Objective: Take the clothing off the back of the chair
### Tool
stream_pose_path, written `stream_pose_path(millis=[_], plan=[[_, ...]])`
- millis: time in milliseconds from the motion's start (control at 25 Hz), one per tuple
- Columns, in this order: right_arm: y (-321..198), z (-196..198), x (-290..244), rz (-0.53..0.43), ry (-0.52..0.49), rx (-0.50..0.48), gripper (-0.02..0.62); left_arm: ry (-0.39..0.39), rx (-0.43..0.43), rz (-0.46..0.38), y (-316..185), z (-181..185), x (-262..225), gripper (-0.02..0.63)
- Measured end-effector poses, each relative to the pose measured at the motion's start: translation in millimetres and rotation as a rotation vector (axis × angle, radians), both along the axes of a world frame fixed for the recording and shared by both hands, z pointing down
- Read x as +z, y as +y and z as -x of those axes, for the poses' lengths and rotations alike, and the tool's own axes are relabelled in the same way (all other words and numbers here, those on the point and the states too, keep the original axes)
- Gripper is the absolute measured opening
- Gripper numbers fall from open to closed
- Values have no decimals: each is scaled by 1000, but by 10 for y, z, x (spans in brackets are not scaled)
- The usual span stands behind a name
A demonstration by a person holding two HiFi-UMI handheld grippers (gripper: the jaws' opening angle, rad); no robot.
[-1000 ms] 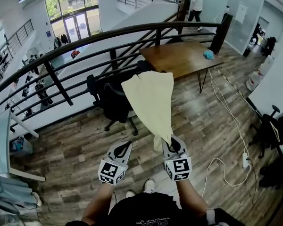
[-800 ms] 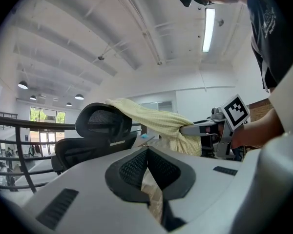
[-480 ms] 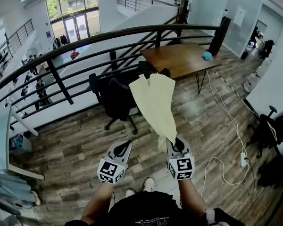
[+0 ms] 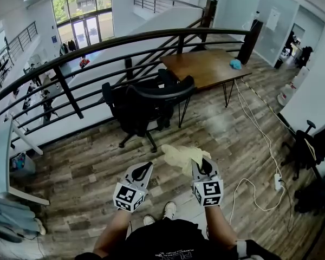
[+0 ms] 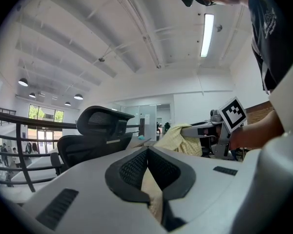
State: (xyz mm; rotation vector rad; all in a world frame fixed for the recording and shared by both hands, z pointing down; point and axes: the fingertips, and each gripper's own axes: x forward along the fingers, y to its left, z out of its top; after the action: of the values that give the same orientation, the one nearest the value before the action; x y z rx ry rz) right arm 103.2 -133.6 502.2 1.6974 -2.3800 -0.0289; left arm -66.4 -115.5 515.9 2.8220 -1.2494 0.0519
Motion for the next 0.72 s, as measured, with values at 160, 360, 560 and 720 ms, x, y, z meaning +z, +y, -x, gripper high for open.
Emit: stream_pose_path(millis=[160,360,560,720], plan=[[90,22,59,11,0,-3,64,7,-14,0,62,59,7,12],[81,37,4,-5,-1,-2,64,10,-21,3,54,85,-5,12],[64,114,-38,-25,-1,-14,64,16,-20,-2,36,106,-34,12],[47,214,-74,-45,7,-32,63,16,-29,-2,6,168,-29,12]])
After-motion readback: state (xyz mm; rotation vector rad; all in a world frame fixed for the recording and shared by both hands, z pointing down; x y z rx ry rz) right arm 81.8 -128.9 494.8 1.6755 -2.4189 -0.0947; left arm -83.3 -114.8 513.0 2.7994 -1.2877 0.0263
